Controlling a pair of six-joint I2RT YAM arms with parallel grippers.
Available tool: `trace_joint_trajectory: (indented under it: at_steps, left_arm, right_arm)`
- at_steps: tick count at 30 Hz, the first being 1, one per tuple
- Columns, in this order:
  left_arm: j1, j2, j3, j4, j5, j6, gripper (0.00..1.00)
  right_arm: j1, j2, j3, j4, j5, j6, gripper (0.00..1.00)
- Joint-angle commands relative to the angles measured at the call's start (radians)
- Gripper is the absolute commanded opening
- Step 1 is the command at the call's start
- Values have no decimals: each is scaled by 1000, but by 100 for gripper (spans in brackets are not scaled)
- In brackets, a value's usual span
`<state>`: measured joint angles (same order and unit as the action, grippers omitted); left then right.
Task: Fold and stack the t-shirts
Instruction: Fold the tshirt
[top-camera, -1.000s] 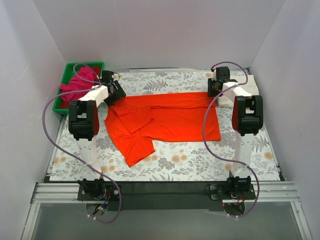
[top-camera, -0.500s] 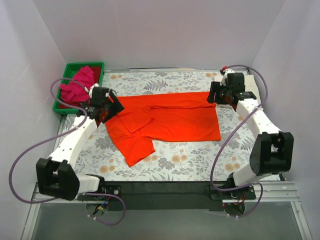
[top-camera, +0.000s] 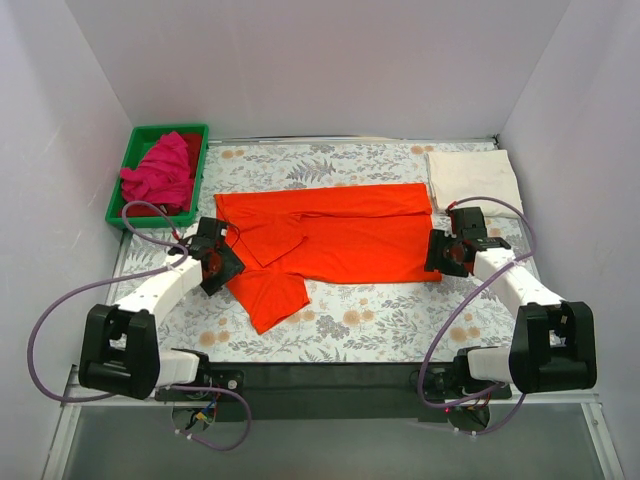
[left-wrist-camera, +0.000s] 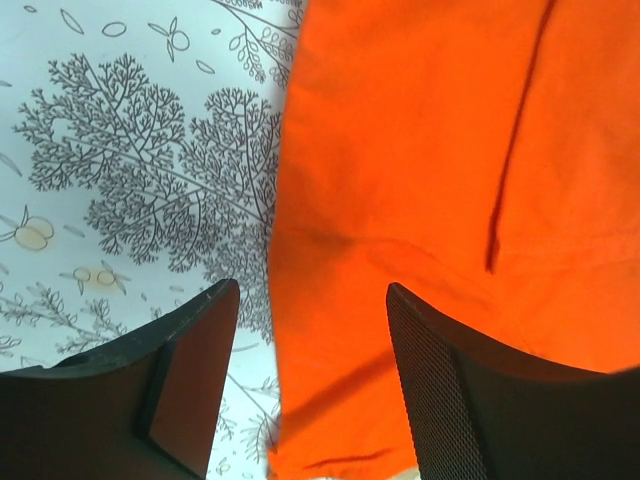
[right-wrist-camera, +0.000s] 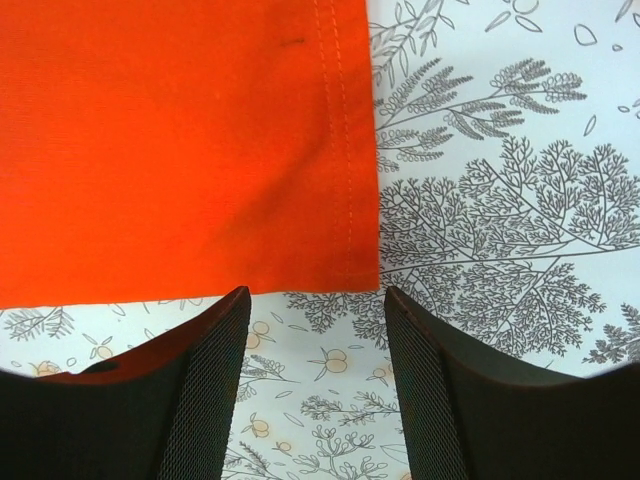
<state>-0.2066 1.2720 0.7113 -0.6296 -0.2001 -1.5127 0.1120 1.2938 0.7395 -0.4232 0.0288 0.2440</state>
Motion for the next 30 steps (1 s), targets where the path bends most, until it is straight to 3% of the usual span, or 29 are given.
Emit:
trace_joint_trajectory:
  at_steps: [1,16,30]
  left_arm:
    - [6,52,8,74,-61,-18,56]
    - [52,130,-27,154,-24,16,50]
    - [50,171,-38,162,21,32,26]
  right_arm:
    - [-3,-31,-20,43,51,26,53]
    - [-18,4,-69,67,82,40,49]
    - [-23,79,-75,118,71,55,41]
